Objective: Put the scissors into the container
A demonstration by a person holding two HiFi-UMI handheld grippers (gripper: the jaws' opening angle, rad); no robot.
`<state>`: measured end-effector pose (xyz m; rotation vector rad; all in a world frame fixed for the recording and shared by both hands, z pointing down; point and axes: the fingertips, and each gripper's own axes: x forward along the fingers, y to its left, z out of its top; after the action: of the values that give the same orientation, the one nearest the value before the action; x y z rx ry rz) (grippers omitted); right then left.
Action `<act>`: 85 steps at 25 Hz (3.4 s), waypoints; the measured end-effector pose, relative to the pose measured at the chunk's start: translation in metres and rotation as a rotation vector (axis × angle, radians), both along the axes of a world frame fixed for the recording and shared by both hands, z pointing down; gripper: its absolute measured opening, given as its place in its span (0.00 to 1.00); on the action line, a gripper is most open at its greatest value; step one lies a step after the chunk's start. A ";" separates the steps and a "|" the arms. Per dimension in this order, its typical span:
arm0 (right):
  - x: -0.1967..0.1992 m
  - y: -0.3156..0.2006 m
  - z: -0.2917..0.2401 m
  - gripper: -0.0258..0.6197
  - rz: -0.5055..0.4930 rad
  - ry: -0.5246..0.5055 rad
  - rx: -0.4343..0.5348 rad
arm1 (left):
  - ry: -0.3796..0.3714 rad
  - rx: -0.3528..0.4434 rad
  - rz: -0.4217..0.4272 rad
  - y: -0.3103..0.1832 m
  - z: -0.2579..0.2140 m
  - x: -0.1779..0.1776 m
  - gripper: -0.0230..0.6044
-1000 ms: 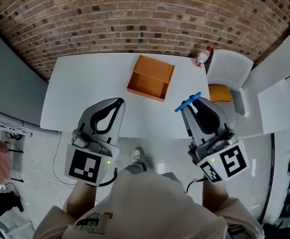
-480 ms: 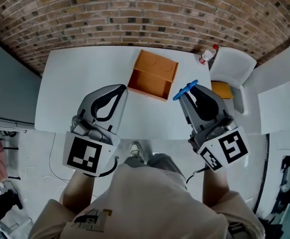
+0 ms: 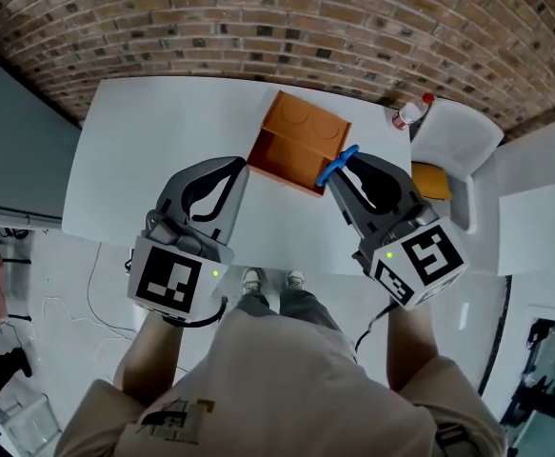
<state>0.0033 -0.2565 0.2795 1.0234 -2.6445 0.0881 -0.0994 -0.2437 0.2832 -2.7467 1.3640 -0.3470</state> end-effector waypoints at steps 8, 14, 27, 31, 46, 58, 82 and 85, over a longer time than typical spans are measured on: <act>0.000 -0.034 0.043 0.17 -0.074 0.115 -0.050 | -0.031 -0.039 -0.035 -0.019 0.025 0.013 0.05; 0.001 -0.063 0.088 0.16 -0.084 0.208 -0.097 | -0.015 -0.073 -0.088 -0.045 0.048 0.020 0.05; -0.020 -0.110 0.199 0.16 -0.185 0.390 -0.284 | -0.010 -0.221 -0.121 -0.098 0.124 0.016 0.05; -0.027 -0.124 0.229 0.16 -0.195 0.412 -0.327 | -0.021 -0.269 -0.123 -0.113 0.151 0.014 0.05; -0.044 -0.141 0.345 0.16 -0.267 0.557 -0.487 | -0.048 -0.416 -0.136 -0.142 0.235 0.012 0.05; -0.054 -0.147 0.403 0.17 -0.263 0.576 -0.554 | -0.056 -0.498 -0.141 -0.141 0.280 0.011 0.05; -0.051 -0.148 0.452 0.17 -0.240 0.634 -0.541 | -0.072 -0.589 -0.132 -0.130 0.328 -0.004 0.05; -0.051 -0.145 0.451 0.24 -0.233 0.632 -0.547 | -0.074 -0.582 -0.126 -0.127 0.325 -0.003 0.05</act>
<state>-0.0473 -0.4011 0.7306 0.4525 -1.9718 0.3496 -0.1029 -0.3703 0.6083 -3.0352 1.6309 -0.9852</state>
